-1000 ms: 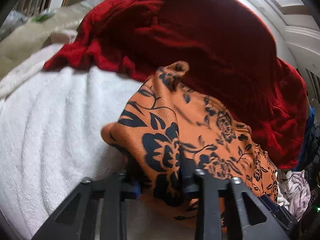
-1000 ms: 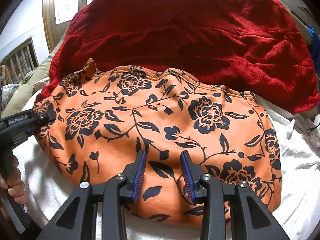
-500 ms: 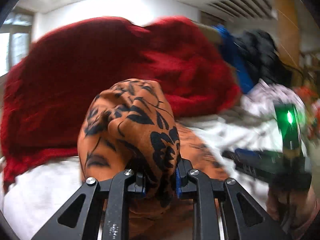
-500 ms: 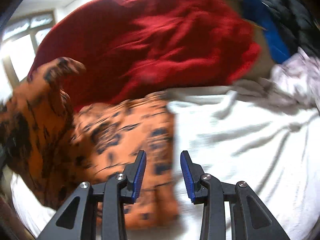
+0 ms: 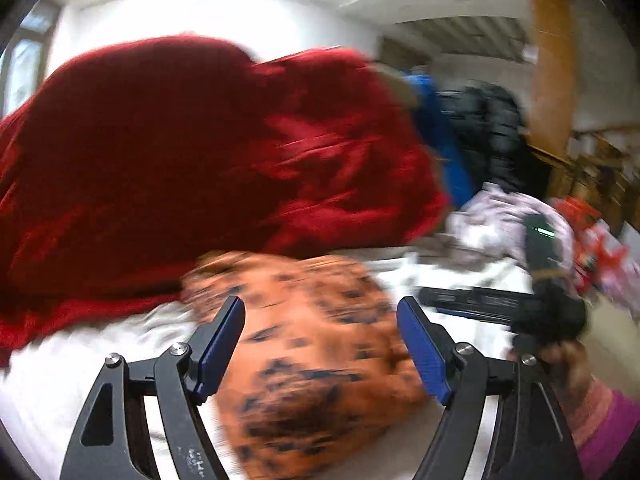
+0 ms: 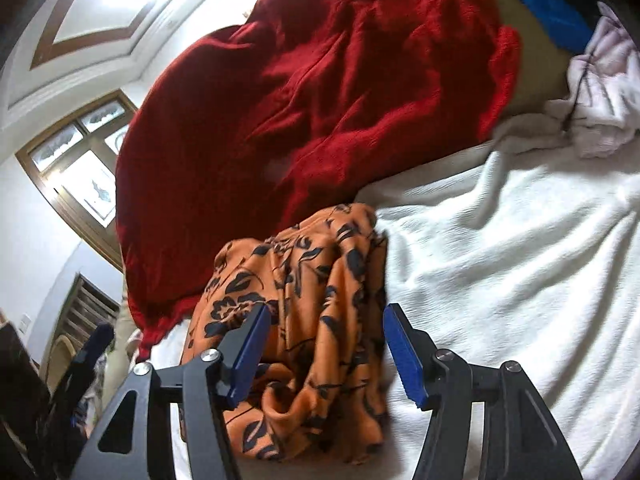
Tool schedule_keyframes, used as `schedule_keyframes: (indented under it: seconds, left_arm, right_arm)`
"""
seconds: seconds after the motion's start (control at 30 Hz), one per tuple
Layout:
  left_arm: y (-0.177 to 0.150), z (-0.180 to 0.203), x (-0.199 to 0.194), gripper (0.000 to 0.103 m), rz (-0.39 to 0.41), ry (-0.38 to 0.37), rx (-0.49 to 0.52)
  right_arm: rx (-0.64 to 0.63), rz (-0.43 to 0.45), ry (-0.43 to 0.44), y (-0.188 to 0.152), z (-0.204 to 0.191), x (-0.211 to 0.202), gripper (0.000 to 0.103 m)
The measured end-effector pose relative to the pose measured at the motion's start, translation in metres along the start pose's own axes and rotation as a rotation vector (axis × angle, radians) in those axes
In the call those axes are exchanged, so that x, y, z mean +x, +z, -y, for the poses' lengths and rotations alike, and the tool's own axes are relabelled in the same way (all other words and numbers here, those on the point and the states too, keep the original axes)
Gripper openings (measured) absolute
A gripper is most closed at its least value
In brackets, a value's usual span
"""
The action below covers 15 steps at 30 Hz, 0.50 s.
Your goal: Fold small clothes
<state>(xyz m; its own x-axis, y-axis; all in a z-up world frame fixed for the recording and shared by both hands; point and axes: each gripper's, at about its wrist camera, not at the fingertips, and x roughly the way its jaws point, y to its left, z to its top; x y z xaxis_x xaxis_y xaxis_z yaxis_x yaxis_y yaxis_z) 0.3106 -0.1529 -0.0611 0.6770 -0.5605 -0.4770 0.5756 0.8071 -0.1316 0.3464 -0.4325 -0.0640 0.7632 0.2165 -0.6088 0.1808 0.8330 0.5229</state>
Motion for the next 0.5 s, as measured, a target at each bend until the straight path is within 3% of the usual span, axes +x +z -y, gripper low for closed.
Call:
schedule_keyframes:
  seconds: [0.1, 0.23, 0.33, 0.5]
  left_arm:
    - [-0.009, -0.041, 0.019, 0.079, -0.101, 0.119, -0.113]
    - [-0.033, -0.078, 0.038, 0.079, -0.226, 0.183, -0.233]
    - [-0.046, -0.078, 0.047, 0.079, -0.276, 0.195, -0.211]
    - [-0.056, -0.066, 0.047, 0.079, -0.280, 0.187, -0.150]
  right_arm:
    - [-0.045, 0.033, 0.012, -0.003, -0.018, 0.005, 0.063]
    - [-0.177, 0.048, 0.064, -0.013, -0.054, 0.008, 0.063]
    - [-0.236, 0.045, 0.016, -0.018, -0.072, 0.016, 0.063]
    - [-0.212, -0.072, -0.120, -0.023, -0.060, 0.045, 0.063]
